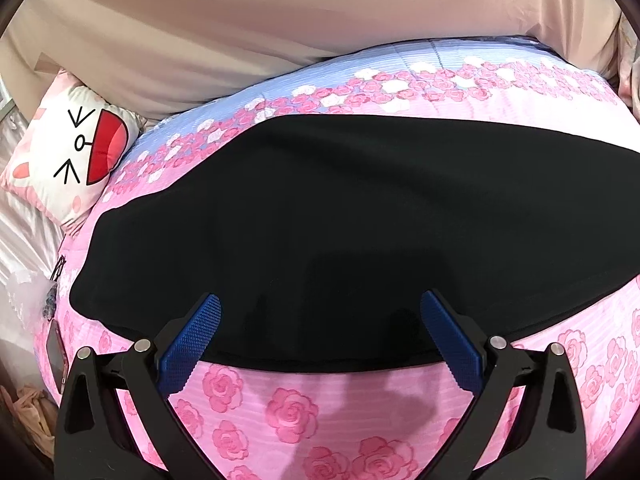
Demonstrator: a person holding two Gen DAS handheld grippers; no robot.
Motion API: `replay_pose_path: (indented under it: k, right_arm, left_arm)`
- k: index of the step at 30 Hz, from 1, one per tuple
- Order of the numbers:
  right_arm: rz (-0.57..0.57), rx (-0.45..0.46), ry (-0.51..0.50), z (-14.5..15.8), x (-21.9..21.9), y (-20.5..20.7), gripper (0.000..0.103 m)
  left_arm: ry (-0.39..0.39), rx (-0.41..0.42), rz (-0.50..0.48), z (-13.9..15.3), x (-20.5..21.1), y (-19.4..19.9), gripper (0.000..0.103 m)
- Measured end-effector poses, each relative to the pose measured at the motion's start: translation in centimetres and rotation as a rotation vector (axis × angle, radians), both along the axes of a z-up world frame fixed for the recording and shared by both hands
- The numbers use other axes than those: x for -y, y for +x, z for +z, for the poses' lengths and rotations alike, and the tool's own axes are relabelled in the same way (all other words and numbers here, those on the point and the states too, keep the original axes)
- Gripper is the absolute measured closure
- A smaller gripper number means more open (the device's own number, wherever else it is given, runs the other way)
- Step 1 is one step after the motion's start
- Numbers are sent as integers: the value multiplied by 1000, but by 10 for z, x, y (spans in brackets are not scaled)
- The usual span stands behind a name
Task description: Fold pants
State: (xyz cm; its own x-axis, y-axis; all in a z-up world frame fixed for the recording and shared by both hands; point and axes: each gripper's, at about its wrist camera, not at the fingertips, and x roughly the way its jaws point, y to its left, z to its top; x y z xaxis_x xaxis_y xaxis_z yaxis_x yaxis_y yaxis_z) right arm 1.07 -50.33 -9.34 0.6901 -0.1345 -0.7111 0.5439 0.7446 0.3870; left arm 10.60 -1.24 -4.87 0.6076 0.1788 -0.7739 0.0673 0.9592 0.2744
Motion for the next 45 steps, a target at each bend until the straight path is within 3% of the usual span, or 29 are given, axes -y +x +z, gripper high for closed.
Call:
replay_pose_path:
  k: [5,8,11,16,18,20,21,22,28,30,35,38,40,42,45]
  right_arm:
    - [175,103,-52,58,-72,25,83]
    - [378,146,-88,92,-154,56,83]
    - [545,156,-106,105,-229,84,83]
    - [827,113,-131,89,-376,126,83]
    - [912,70,-123,68,-421,137,82]
    - [962,-34,-150,31,-458,150,81]
    - [971,-74,-161,17,-468,152,76]
    - [974,-45,-196,10,-474,150,75]
    - [953,8,-172,41,-462,122,63]
    - [930,3,-228,45,-461,118,50]
    - [978,-18,-259,37,-477,112,48]
    - [1000,-64,-344,19,-497,121,48]
    - [965,-63,-463,12,-505,127,65]
    - [957,-62,-444,19,-505,128,89]
    - [962,-38,-478,30,-514,122,89]
  left_arm:
    - [-33,24,22,9,-23,-3,5]
    - [-63,42,43,14,-43,-8,5]
    - [-90,58,79,19,-69,-16,5]
    - [-105,66,161,20,-124,-25,5]
    - [-115,69,184,21,-145,-27,5]
    - [-118,69,214,21,-167,-29,5]
    - [-121,69,226,20,-175,-30,5]
    - [-126,66,241,18,-185,-31,5]
    - [-154,46,269,8,-213,-28,5]
    - [-168,43,261,6,-213,-26,5]
    - [-180,45,216,6,-202,-19,5]
    - [-184,44,202,6,-201,-17,5]
    - [-185,44,206,6,-203,-18,5]
    - [-194,52,219,7,-210,-19,5]
    - [-242,71,267,10,-232,-21,5]
